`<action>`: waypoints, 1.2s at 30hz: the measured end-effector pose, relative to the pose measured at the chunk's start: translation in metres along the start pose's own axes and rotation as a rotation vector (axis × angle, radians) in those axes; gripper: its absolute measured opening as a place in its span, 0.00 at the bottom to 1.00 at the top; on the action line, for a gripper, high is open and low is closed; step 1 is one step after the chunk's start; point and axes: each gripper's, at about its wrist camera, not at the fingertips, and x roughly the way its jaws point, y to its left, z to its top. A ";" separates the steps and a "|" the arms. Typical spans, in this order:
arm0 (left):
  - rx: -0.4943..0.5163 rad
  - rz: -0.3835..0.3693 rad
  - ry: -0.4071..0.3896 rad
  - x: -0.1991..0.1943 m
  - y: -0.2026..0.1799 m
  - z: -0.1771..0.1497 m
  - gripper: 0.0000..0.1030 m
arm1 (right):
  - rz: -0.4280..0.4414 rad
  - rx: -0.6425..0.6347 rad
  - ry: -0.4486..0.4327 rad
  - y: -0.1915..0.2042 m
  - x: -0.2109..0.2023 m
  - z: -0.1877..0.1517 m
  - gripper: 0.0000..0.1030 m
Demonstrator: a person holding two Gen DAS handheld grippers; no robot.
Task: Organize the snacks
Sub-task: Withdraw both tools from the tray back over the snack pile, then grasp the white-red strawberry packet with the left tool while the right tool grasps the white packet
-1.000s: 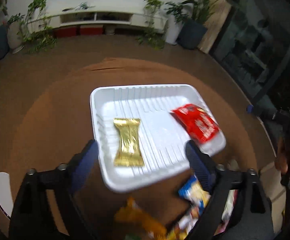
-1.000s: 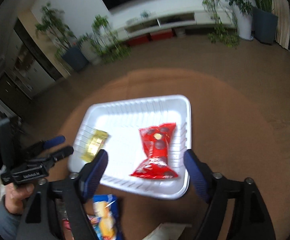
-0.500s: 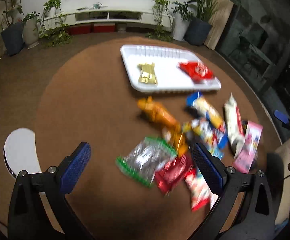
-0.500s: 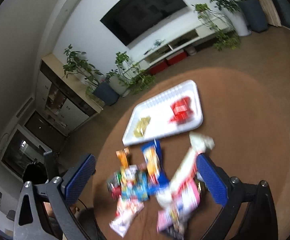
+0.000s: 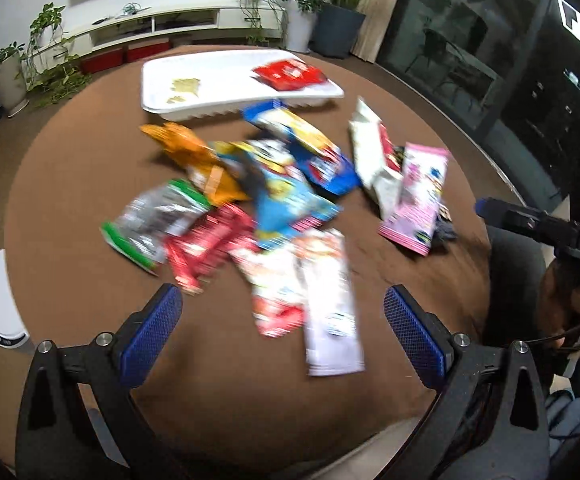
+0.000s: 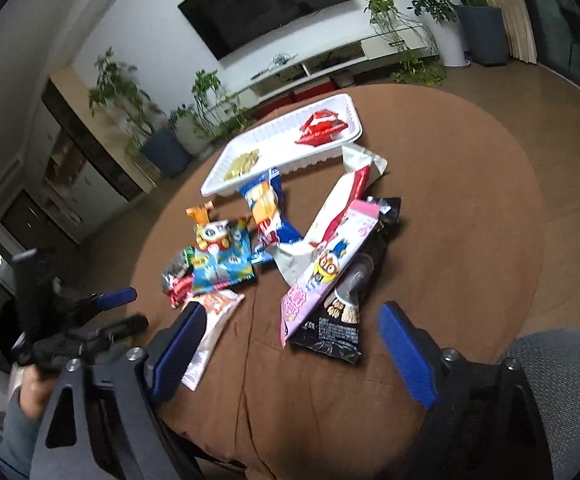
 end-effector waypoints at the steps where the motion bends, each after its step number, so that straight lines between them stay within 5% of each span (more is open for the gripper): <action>1: 0.001 0.007 0.004 0.003 -0.008 -0.003 0.98 | -0.003 0.000 0.003 0.000 0.001 -0.001 0.84; 9: 0.040 0.070 0.037 0.020 -0.033 -0.005 0.61 | -0.037 0.007 0.000 -0.005 -0.001 -0.006 0.80; 17: 0.008 0.064 0.009 0.016 -0.026 -0.002 0.60 | 0.012 -0.015 0.029 0.010 0.002 -0.009 0.75; 23: -0.108 0.073 -0.028 -0.004 0.010 -0.007 0.60 | 0.070 -0.087 0.116 0.052 0.028 -0.013 0.70; 29: -0.169 0.081 -0.042 -0.014 0.032 -0.017 0.60 | 0.019 -0.155 0.241 0.087 0.076 -0.020 0.66; 36: -0.217 0.084 -0.048 -0.015 0.052 -0.025 0.57 | -0.070 -0.233 0.282 0.101 0.100 -0.024 0.62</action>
